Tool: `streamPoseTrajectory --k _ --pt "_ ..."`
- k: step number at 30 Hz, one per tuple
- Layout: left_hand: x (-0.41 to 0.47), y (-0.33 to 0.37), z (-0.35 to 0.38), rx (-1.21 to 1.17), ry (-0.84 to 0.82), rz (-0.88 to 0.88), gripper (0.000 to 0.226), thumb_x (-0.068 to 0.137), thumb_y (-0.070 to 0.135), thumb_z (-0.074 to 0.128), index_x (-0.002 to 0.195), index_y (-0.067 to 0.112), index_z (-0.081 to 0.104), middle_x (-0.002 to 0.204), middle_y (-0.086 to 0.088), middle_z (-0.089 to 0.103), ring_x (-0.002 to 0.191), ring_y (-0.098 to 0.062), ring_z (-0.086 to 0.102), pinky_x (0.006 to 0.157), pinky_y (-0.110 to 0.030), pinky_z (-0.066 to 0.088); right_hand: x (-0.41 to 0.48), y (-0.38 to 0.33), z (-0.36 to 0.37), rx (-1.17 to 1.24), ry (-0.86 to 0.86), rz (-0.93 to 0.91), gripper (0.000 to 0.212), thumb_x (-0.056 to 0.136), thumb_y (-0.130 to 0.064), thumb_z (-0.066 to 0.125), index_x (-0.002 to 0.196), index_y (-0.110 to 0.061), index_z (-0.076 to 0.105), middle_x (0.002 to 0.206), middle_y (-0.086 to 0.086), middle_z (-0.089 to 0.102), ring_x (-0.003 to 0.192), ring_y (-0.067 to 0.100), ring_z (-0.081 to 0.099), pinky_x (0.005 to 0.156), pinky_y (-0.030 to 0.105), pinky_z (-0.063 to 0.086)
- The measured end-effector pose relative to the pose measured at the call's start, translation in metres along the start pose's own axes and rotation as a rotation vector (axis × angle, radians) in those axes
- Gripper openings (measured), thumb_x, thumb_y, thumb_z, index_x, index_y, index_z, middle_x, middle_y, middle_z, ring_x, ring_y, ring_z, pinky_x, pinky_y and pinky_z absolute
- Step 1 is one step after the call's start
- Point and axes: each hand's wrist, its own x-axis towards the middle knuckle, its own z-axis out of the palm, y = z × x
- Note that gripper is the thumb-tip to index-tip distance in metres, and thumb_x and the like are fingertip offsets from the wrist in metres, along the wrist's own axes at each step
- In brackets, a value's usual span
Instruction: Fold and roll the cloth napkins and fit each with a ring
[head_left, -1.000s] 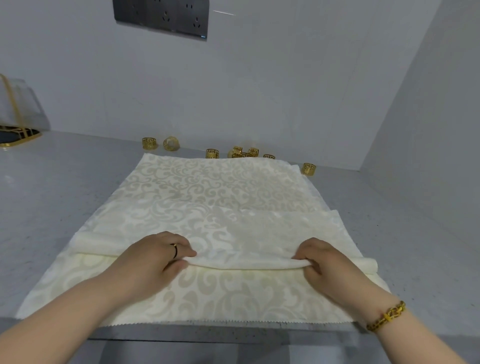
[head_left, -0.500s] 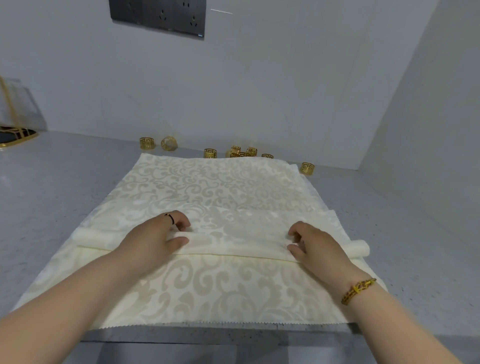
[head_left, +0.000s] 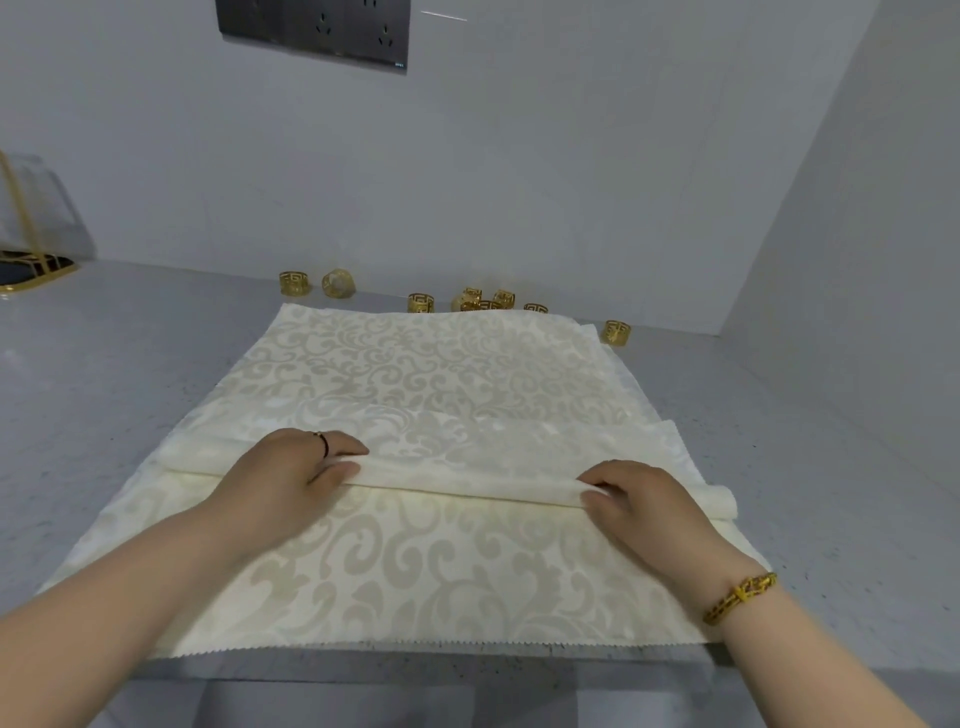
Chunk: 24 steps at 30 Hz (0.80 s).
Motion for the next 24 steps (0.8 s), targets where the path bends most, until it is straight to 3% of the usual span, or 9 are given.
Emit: streamPoseTrajectory --k 4,6,8,11,13,15,17,21,24 --pt "0.013 0.005 0.004 -0.022 -0.013 -0.158 0.026 0.092 0.022 0.049 0.118 0.022 0.050 0.112 -0.005 0.061 0.099 -0.023 0.053 0.075 -0.024 0.031 0.014 0.001 -0.001 0.041 -0.034 0.090 0.021 0.092 -0.018 0.047 0.110 -0.014 0.059 0.089 -0.008 0.056 0.089 0.011 0.050 0.074 0.019 0.034" --pt "0.018 0.010 0.006 0.079 -0.020 -0.167 0.026 0.092 0.026 0.048 0.118 0.022 0.048 0.101 -0.003 0.062 0.090 -0.023 0.051 0.071 -0.024 0.027 0.023 -0.001 0.000 -0.039 -0.068 0.127 0.018 0.092 -0.020 0.046 0.109 -0.017 0.053 0.085 -0.009 0.050 0.091 0.015 0.048 0.074 0.022 0.030" --pt "0.024 0.012 0.006 0.164 -0.017 -0.144 0.025 0.091 0.026 0.049 0.115 0.020 0.048 0.094 0.002 0.058 0.089 -0.020 0.051 0.073 -0.024 0.027 0.030 -0.005 0.002 -0.160 -0.056 0.112 0.013 0.090 -0.017 0.047 0.103 -0.017 0.052 0.093 -0.003 0.051 0.095 0.017 0.047 0.074 0.023 0.026" --pt "0.025 0.008 0.009 0.170 0.056 -0.013 0.019 0.086 0.019 0.058 0.104 0.015 0.061 0.104 0.005 0.058 0.095 -0.020 0.057 0.090 -0.027 0.038 0.033 -0.007 0.008 -0.228 0.027 -0.035 0.018 0.084 -0.001 0.048 0.094 -0.005 0.062 0.103 0.008 0.059 0.098 0.027 0.050 0.074 0.025 0.027" --pt "0.022 0.003 0.009 0.161 0.055 0.118 0.021 0.083 0.028 0.056 0.089 0.014 0.070 0.094 0.006 0.065 0.085 -0.021 0.062 0.084 -0.034 0.046 0.029 -0.005 0.010 -0.203 0.024 -0.103 0.022 0.083 0.001 0.045 0.093 -0.003 0.064 0.100 0.010 0.063 0.097 0.029 0.052 0.075 0.025 0.031" --pt "0.016 -0.002 0.004 0.141 -0.029 0.165 0.047 0.077 0.051 0.040 0.093 0.018 0.071 0.096 0.013 0.064 0.089 -0.016 0.062 0.080 -0.028 0.046 0.021 -0.003 0.006 -0.156 -0.012 -0.130 0.021 0.088 -0.008 0.047 0.101 -0.007 0.064 0.104 0.004 0.062 0.100 0.021 0.051 0.074 0.014 0.031" --pt "0.014 -0.007 0.002 0.136 -0.052 0.168 0.060 0.070 0.058 0.035 0.102 0.020 0.069 0.103 0.015 0.062 0.095 -0.013 0.060 0.083 -0.025 0.042 0.017 -0.001 0.002 -0.111 -0.050 -0.142 0.024 0.087 -0.017 0.055 0.109 -0.011 0.061 0.109 -0.001 0.060 0.103 0.016 0.050 0.074 0.007 0.029" --pt "0.013 -0.013 -0.003 0.192 -0.015 0.178 0.042 0.078 0.043 0.038 0.095 0.023 0.071 0.092 0.015 0.069 0.086 -0.015 0.065 0.074 -0.024 0.045 0.014 -0.006 -0.002 -0.168 -0.076 -0.094 0.025 0.091 -0.019 0.049 0.113 -0.015 0.060 0.111 -0.003 0.060 0.106 0.015 0.051 0.082 0.017 0.033" --pt "0.006 -0.013 -0.013 0.240 -0.003 0.311 0.024 0.079 0.040 0.038 0.082 0.040 0.062 0.061 0.031 0.059 0.065 0.002 0.059 0.056 -0.002 0.034 0.002 -0.007 -0.011 -0.132 -0.106 -0.055 0.021 0.093 -0.019 0.046 0.107 -0.018 0.062 0.098 -0.007 0.061 0.094 0.010 0.053 0.078 0.015 0.037"
